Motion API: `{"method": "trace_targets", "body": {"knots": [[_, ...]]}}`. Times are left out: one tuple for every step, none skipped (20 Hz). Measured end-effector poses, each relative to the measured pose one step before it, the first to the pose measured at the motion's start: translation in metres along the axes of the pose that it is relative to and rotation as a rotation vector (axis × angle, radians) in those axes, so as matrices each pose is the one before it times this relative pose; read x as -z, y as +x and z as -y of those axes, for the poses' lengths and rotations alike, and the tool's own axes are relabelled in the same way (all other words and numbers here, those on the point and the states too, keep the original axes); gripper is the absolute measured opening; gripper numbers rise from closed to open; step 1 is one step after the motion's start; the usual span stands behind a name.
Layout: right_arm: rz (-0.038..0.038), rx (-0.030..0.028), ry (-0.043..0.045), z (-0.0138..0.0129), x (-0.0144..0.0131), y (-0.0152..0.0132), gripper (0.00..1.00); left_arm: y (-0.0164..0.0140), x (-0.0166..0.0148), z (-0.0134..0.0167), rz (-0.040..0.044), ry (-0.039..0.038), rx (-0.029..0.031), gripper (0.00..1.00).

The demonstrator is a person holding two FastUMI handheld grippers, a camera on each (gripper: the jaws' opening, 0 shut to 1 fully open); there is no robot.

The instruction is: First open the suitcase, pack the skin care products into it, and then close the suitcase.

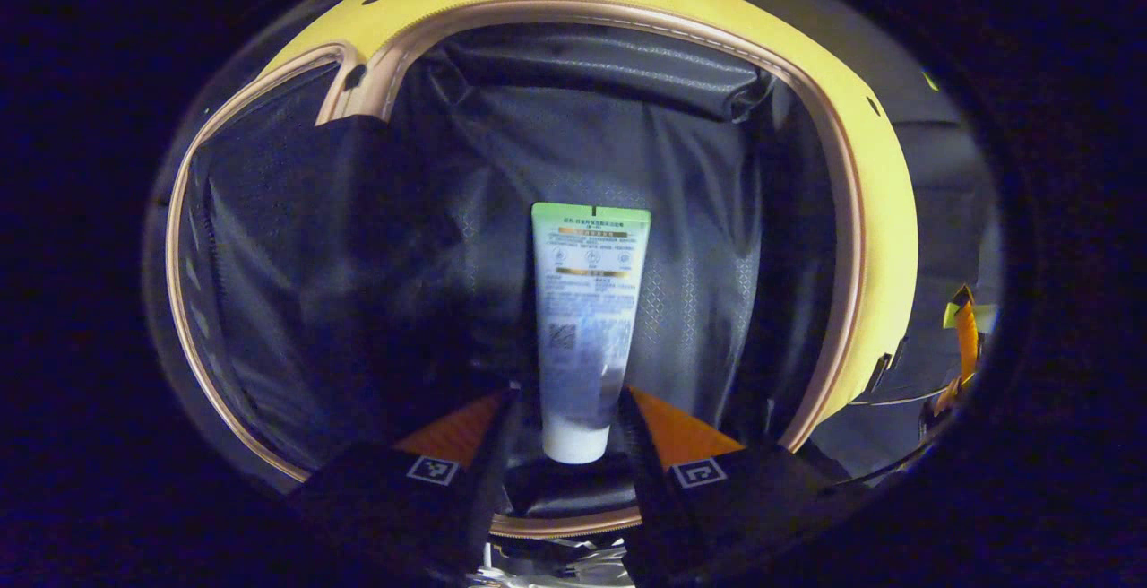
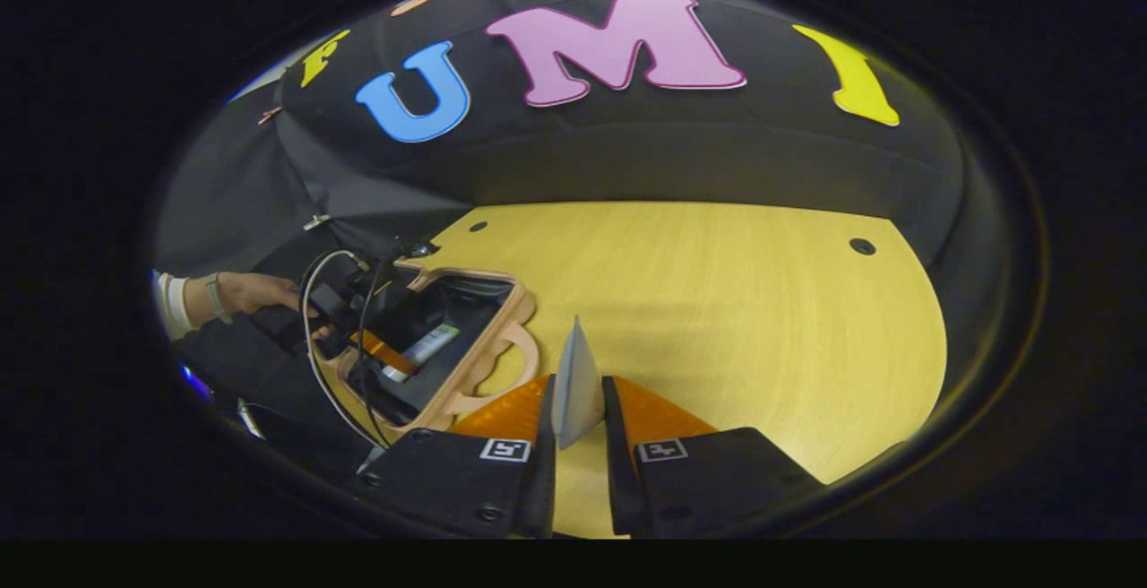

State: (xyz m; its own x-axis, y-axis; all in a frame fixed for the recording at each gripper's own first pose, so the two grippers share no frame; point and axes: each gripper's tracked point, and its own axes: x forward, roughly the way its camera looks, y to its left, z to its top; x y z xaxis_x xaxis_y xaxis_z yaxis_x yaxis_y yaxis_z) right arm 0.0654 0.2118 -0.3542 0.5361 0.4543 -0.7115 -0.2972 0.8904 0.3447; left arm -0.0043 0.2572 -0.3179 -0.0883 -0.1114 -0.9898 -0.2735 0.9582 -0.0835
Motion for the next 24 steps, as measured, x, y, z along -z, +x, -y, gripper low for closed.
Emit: {"method": "trace_targets", "body": {"knots": [[-0.01083,-0.02076,-0.00462,-0.01345,0.00008,0.00373,0.28,-0.00995,0.00478,0.00261,0.03981,-0.00235,0.0309,0.73],[-0.01217,-0.02068,-0.00759,-0.0137,0.00188,0.00345,0.28,-0.01254,0.00397,0.00163,0.04363,-0.00199,0.0365,0.8],[-0.01612,-0.02451,-0.00755,-0.01512,0.00131,0.00647,0.28,-0.01483,0.00147,0.00101,0.05367,-0.00295,0.03581,0.74],[-0.01808,-0.02812,-0.00203,-0.01643,0.00068,0.00864,0.28,-0.01556,0.00007,-0.00051,0.05735,-0.00543,0.02814,0.75],[-0.01692,-0.03687,0.00603,-0.01939,-0.00189,0.01009,0.28,-0.01629,0.00071,-0.00605,0.05936,-0.01296,0.01823,0.75],[-0.02617,-0.03701,0.01614,-0.01825,0.00036,0.01074,0.28,-0.01711,-0.00123,-0.00693,0.0552,-0.02099,0.0077,0.75],[-0.02569,-0.03192,0.02123,-0.01874,-0.00005,0.01261,0.24,-0.01778,0.00043,-0.00977,0.05036,-0.02649,0.00367,0.75],[-0.03574,-0.02459,0.02419,-0.01522,0.00134,0.01413,0.28,-0.01549,0.00077,-0.01147,0.04264,-0.02749,-0.00439,0.76],[-0.03454,-0.01625,0.02108,-0.01309,0.00042,0.01615,0.28,-0.01534,0.00284,-0.01661,0.03419,-0.02481,-0.01412,0.76],[-0.05297,-0.00393,0.0149,-0.00731,0.00897,0.01761,0.28,-0.01257,0.00236,-0.01685,0.02836,-0.0173,-0.01865,0.76],[-0.04663,0.00449,0.013,-0.00353,0.0085,0.01863,0.28,-0.01128,0.00394,-0.01812,0.02545,-0.01787,-0.0249,0.76],[-0.06197,0.01392,0.01913,0.0011,0.0093,0.01713,0.2,-0.0103,0.00406,-0.0179,0.01907,-0.02265,-0.02376,0.76],[-0.06252,0.01653,0.04409,0.00359,0.01109,0.01365,0.28,-0.0083,0.00607,-0.01609,0.01891,-0.02902,-0.01292,0.76],[-0.05411,0.00905,0.06957,-0.00081,0.00963,0.01686,0.28,-0.00676,0.0052,-0.0129,0.01933,-0.03582,-0.00105,0.76],[-0.04262,-0.00189,0.08569,-0.00158,0.00642,0.01713,0.32,-0.0045,0.00619,-0.01081,0.01406,-0.03987,0.00087,0.75],[-0.03416,-0.00574,0.08463,-0.00307,0.00553,0.01286,0.35,-0.00418,0.00318,-0.0134,0.01107,-0.03952,-0.00735,0.76],[-0.02389,0.01788,0.04925,0.00302,0.00447,0.01451,0.35,-0.00957,0.00154,-0.01714,0.008,-0.0354,-0.01104,0.76],[-0.02483,0.03969,0.00697,0.00704,0.00544,0.00761,0.36,-0.00764,0.00189,-0.01152,0.00464,-0.02672,-0.01261,0.76],[-0.00247,0.03539,-0.01132,0.00465,0.00194,0.00837,0.32,-0.00735,-0.00387,-0.01178,0.00143,-0.01891,-0.00963,0.76],[0.00134,0.02664,-0.00905,0.00133,0.00163,0.0053,0.29,-0.00524,-0.00111,-0.00992,0.0015,-0.0151,-0.008,0.76],[0.00756,0.02024,0.00702,-0.00126,-0.00104,0.00036,0.29,-0.00077,0.00217,-0.00569,0.00169,-0.0232,0.00257,0.76],[0.00722,0.01391,0.02379,-0.00376,-0.00016,-0.00199,0.36,-0.00051,-0.00036,-0.00223,0.00209,-0.03302,0.01417,0.76],[0.0139,-0.0003,0.02163,-0.00265,-0.00017,-0.00415,0.44,0.00025,-0.0028,-0.00221,0.00798,-0.03562,0.01317,0.76],[0.01771,-0.03703,0.01869,-0.01277,0.0001,-0.00071,0.49,-0.00082,-0.00541,-0.00242,0.00861,-0.03012,0.01292,0.76]]}}
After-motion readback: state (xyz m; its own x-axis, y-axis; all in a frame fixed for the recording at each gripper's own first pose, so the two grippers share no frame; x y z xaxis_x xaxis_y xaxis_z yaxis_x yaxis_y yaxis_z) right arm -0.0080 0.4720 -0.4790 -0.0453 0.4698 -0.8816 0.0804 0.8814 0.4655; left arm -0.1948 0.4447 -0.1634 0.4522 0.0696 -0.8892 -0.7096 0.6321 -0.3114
